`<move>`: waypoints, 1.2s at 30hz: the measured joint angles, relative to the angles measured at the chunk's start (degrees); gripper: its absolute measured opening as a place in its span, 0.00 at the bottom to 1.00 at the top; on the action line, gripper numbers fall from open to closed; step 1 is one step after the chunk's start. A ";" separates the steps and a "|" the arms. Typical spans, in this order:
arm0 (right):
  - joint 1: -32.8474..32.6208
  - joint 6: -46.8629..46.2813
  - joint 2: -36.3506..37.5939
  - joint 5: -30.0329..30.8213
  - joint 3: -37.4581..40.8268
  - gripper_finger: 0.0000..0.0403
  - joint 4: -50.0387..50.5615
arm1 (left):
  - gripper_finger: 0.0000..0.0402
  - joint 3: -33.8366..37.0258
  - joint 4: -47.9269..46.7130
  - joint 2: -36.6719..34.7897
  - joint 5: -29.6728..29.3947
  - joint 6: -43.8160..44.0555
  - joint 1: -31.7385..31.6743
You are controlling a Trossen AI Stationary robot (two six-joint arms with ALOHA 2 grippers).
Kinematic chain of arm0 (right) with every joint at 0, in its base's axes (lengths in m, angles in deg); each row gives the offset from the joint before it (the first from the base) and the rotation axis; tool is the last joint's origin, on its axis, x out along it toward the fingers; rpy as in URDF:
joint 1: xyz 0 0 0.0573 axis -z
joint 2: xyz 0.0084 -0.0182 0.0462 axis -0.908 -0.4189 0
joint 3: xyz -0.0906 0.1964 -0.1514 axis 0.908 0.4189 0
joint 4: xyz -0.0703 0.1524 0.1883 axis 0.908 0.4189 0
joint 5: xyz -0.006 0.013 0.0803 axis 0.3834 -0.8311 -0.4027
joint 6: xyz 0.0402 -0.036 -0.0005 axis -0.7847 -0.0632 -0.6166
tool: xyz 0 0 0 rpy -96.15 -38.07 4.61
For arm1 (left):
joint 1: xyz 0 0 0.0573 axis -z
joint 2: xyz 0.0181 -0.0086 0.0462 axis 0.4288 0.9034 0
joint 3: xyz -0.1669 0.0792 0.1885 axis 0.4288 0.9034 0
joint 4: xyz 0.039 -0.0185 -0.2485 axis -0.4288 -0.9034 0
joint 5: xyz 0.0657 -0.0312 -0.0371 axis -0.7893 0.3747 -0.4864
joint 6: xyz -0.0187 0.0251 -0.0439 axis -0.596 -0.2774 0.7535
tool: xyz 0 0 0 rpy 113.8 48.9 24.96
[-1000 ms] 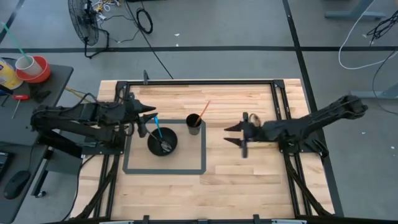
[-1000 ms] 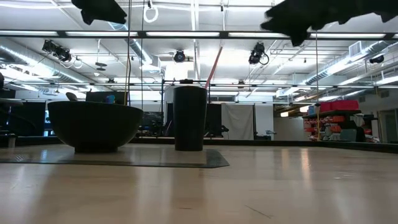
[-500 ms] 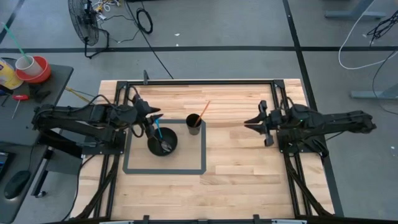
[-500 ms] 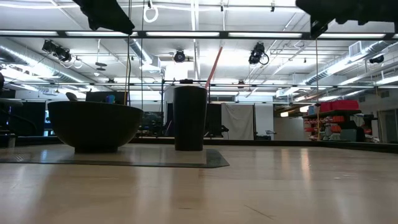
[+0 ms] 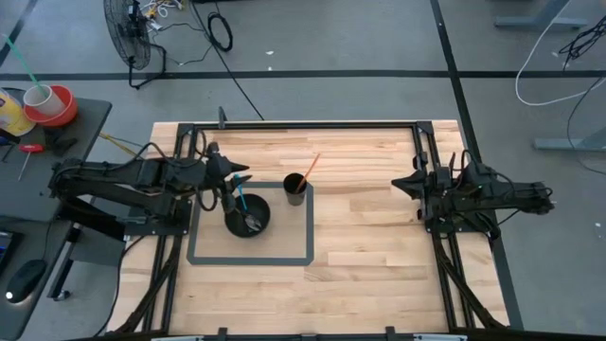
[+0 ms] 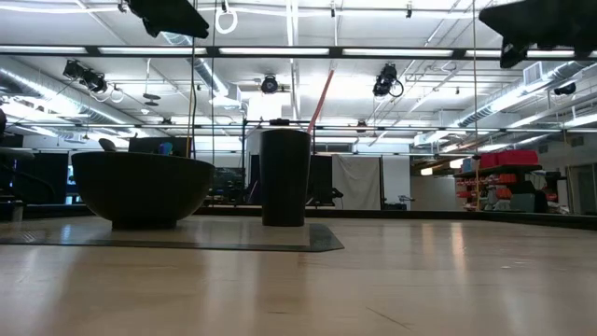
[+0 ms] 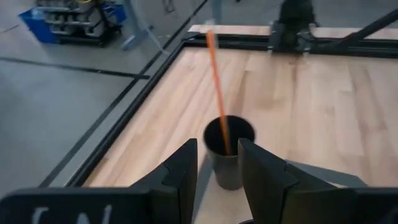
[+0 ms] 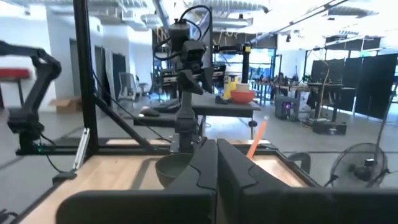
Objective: Pick & Place Utensil
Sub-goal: Return to Home Position
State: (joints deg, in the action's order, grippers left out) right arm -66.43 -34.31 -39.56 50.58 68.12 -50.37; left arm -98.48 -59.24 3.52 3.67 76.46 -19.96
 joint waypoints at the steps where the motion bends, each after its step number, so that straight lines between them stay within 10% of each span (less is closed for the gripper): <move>1: -0.01 -0.52 1.87 -0.07 1.24 0.01 0.02 | 0.30 0.00 0.30 0.00 0.76 -0.21 0.00; 18: -0.04 -5.29 4.56 -2.23 10.22 0.01 -7.62 | 0.30 32.52 39.36 -14.14 4.11 -2.96 0.00; 36: -0.04 -9.89 3.44 -0.27 13.95 0.05 -8.55 | 0.30 36.94 21.95 -43.50 4.33 -4.76 -0.07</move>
State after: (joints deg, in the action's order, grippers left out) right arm -66.47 -44.20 -36.12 50.31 82.07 -58.92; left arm -61.54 -37.29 -39.98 7.99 71.70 -20.03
